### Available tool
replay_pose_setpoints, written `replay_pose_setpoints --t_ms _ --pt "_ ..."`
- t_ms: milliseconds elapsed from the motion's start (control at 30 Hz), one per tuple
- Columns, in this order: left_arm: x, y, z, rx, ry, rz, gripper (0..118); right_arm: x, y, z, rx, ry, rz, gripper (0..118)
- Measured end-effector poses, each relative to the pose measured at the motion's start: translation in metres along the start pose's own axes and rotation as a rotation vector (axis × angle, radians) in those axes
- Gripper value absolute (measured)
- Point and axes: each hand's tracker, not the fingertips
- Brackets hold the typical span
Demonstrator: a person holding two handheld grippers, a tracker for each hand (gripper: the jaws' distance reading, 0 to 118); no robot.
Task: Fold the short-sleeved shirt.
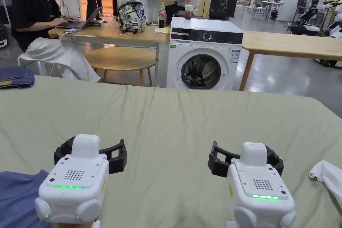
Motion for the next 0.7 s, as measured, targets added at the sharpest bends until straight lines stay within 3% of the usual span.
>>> replay_pose_setpoints --t_ms 167,300,333,400,533,600,633,700 --pt "0.0 -0.001 0.0 -0.004 0.02 0.008 109 0.002 0.0 -0.002 -0.014 -0.014 0.014 118" --pt "-0.001 -0.003 -0.002 -0.026 0.01 -0.005 109 0.0 -0.001 -0.007 -0.08 -0.048 0.074 118" --pt "-0.002 -0.004 -0.003 -0.029 0.007 0.002 109 0.002 0.0 -0.008 -0.089 -0.043 0.045 118" --pt "-0.01 -0.005 -0.004 -0.038 -0.015 0.103 109 0.009 0.002 -0.006 -0.091 -0.028 -0.095 118" --pt "-0.04 -0.012 -0.006 -0.042 -0.096 0.547 109 0.032 0.007 -0.007 -0.1 -0.027 -0.472 118" --pt "-0.052 -0.018 -0.008 -0.015 -0.078 0.724 109 0.04 0.008 -0.011 -0.105 -0.021 -0.618 118" --pt "-0.053 -0.018 -0.007 -0.004 -0.059 0.741 109 0.041 0.009 -0.012 -0.1 -0.022 -0.628 118" --pt "-0.046 -0.012 -0.005 -0.004 -0.051 0.624 109 0.035 0.013 -0.015 -0.091 -0.021 -0.51 118"
